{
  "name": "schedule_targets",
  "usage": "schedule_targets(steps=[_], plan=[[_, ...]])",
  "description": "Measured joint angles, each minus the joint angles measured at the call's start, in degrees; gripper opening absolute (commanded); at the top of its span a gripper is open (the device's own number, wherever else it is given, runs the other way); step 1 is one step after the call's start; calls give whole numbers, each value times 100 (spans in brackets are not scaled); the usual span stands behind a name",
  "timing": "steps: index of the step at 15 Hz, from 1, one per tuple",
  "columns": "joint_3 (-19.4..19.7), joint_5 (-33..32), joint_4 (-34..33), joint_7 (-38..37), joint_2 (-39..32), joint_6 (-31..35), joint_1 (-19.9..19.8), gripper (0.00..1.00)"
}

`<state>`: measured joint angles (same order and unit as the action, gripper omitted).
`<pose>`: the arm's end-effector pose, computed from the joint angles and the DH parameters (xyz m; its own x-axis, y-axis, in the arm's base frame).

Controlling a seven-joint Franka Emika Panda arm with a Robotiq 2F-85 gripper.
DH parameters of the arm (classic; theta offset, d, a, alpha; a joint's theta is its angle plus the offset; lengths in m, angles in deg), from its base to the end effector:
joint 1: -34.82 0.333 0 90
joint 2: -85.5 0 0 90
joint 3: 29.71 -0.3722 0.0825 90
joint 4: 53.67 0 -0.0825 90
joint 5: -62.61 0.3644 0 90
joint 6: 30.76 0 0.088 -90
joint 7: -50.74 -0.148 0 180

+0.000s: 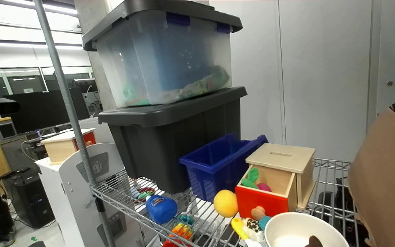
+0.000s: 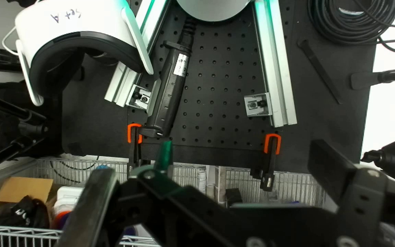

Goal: Pick up the white object and put it in the chest drawer

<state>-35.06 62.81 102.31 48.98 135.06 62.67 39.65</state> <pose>0.1925 0.0369 0.4486 0.9700 0.0942 -0.2241 0.1134 -0.9907 0.0745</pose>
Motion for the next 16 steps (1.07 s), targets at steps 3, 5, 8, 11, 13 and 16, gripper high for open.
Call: schedule_targets(steps=[3, 5, 8, 11, 13, 16], plan=[[2, -5, 0, 0, 0, 0, -5, 100], [13, -14, 0, 0, 0, 0, -20, 100], [45, -38, -3, 0, 0, 0, -43, 100], [83, -86, -3, 0, 0, 0, -98, 100], [107, -116, -5, 0, -2, 0, -163, 100], [127, -200, -22, -3, -33, 0, -260, 100]])
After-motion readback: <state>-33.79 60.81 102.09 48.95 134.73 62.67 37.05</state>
